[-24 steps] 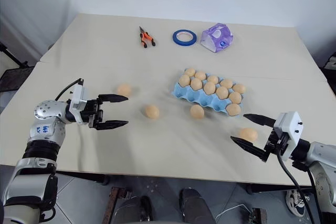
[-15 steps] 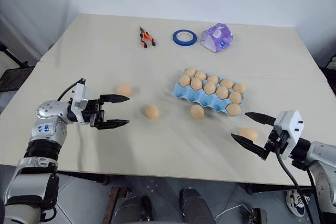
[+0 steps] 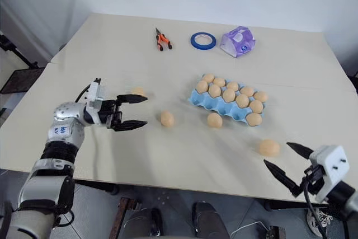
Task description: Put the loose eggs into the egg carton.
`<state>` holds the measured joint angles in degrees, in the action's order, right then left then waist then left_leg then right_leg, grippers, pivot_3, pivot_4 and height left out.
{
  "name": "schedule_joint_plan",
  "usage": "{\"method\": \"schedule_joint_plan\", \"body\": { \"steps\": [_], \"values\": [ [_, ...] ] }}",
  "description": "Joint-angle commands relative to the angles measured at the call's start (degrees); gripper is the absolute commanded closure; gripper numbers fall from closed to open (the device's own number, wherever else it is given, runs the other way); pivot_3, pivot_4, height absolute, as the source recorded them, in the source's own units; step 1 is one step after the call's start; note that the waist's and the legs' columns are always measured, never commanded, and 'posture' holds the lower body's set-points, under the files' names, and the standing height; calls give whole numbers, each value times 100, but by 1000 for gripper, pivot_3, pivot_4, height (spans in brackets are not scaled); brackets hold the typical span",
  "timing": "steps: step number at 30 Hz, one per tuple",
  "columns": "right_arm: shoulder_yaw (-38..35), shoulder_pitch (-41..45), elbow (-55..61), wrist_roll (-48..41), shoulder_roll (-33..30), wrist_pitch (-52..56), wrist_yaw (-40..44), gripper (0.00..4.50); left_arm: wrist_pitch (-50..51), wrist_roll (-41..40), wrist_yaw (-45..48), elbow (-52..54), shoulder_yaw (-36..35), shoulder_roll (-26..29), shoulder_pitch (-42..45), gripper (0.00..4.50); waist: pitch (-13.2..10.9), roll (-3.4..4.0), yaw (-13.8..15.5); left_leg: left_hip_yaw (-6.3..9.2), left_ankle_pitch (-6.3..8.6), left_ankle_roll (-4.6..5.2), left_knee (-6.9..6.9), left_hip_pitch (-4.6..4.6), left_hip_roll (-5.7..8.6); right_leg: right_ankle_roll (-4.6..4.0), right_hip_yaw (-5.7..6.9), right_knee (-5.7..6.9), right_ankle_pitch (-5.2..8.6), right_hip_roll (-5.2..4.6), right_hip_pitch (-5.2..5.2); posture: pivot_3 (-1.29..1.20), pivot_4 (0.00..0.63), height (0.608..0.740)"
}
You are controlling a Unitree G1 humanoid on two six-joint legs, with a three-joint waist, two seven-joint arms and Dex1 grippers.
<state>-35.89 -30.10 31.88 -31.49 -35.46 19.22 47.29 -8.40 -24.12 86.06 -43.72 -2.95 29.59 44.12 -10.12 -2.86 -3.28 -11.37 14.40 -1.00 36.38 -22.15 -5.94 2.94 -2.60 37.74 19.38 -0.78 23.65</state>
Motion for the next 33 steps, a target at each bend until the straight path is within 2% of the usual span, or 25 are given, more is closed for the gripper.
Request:
{"method": "schedule_joint_plan", "body": {
  "steps": [1,10,27,30,31,33],
  "values": [
    [107,194,-4,330,207,-132,-560,0,-237,-60,644,-110,282,-63,248,35,2,-3,-33,-3,0,0,1,0,-1,0,0,0,-1,-1,0,0,150,740],
    [931,987,-711,1162,494,-306,-1327,0,-451,-204,644,-319,619,-28,457,35,0,3,-134,-2,4,20,-3,1,7,-5,6,1,-3,-12,2,0,150,740],
    [1547,1870,-1622,1510,409,-175,-1516,0,-357,-689,644,-23,1247,298,321,35,-1,5,-144,-2,-8,-11,-8,-1,3,-2,3,3,2,-2,4,0,150,740],
    [1607,1959,-1667,1471,448,-202,-1462,613,-388,-690,644,-87,1218,268,363,0,-1,4,-143,-2,-9,-11,-8,-1,3,-2,3,3,2,-3,4,0,150,740],
    [1624,1981,-1663,1465,462,-182,-1475,992,-400,-678,644,-111,1202,261,375,0,-1,4,-145,-2,-8,-11,-8,-1,3,-2,3,3,2,-3,4,0,150,740],
    [1638,2016,-1662,1461,481,-163,-1513,1190,-416,-663,644,-151,1160,246,393,0,-1,4,-145,-2,-8,-11,-8,-1,3,-2,3,3,2,-3,4,0,150,740]
  ]
}}
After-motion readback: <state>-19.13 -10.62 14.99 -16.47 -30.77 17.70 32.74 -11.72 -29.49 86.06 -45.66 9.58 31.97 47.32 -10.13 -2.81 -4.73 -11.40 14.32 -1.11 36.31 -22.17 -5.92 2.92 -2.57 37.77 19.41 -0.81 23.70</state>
